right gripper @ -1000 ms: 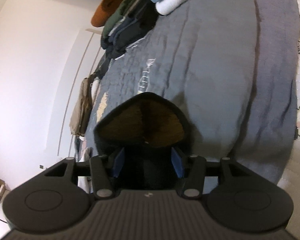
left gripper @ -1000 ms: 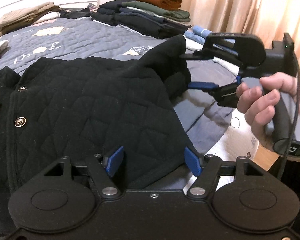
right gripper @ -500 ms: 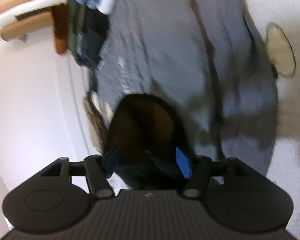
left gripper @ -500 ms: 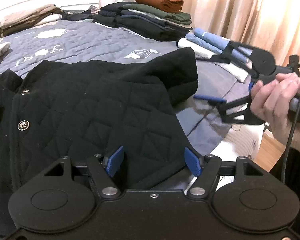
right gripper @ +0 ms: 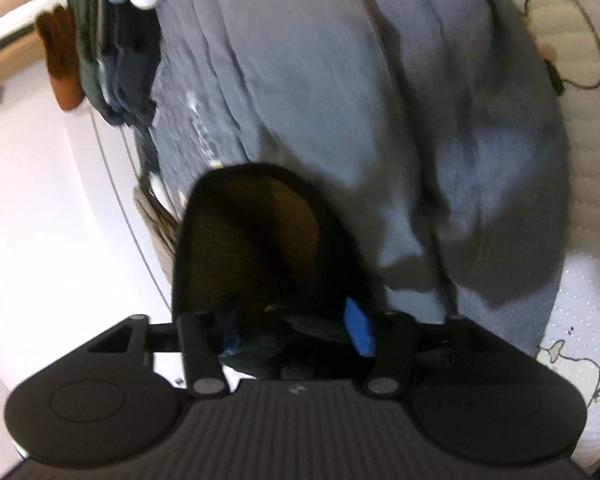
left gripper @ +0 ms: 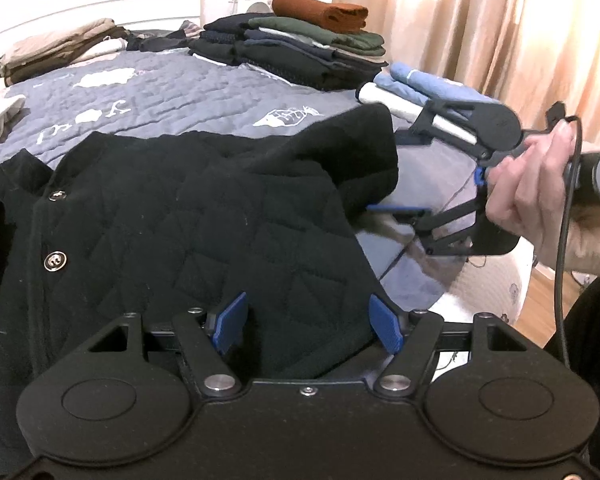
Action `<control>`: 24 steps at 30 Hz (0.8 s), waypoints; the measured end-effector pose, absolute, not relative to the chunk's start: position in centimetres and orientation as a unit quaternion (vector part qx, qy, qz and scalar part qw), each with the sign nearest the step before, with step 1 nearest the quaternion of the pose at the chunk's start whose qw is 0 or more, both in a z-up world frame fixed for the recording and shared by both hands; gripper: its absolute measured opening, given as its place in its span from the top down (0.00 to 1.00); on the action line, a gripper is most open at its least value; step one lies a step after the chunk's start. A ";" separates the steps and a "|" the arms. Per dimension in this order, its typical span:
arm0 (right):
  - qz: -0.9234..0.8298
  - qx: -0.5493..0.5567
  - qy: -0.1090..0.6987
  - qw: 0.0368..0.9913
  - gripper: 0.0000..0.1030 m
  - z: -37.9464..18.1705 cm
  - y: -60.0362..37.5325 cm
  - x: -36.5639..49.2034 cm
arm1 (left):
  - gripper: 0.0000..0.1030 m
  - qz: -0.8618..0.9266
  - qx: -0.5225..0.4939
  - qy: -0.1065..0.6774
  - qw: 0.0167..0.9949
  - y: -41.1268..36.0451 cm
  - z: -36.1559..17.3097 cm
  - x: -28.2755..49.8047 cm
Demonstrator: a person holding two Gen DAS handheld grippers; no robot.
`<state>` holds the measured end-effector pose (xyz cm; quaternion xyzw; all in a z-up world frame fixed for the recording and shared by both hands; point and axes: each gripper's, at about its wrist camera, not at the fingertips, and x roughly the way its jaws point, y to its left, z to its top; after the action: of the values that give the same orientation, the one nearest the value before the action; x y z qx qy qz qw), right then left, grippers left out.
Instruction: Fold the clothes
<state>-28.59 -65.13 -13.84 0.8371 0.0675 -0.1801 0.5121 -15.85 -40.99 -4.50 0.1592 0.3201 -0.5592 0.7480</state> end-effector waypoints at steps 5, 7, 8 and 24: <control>-0.195 0.817 0.074 0.538 0.90 -12.8 -65.1 -28.9 | 0.36 -0.547 0.168 0.333 0.749 -41.2 -5.1 -15.5; -0.213 0.803 0.071 0.552 0.91 -12.2 -65.0 -29.5 | 0.36 -0.537 0.177 0.342 0.750 -41.3 -5.5 -15.2; -0.223 0.794 0.068 0.562 0.92 -11.9 -65.0 -29.8 | 0.36 -0.533 0.183 0.347 0.749 -41.4 -5.6 -15.1; -0.239 0.684 0.056 0.687 0.86 -6.6 -65.9 -32.7 | 0.36 -0.515 0.223 0.365 0.742 -41.5 -6.5 -14.7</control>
<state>-32.68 -65.85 -6.64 0.6836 0.0563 -0.2389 0.6874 -14.70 -41.46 -6.48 0.2234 0.3652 -0.5155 0.7423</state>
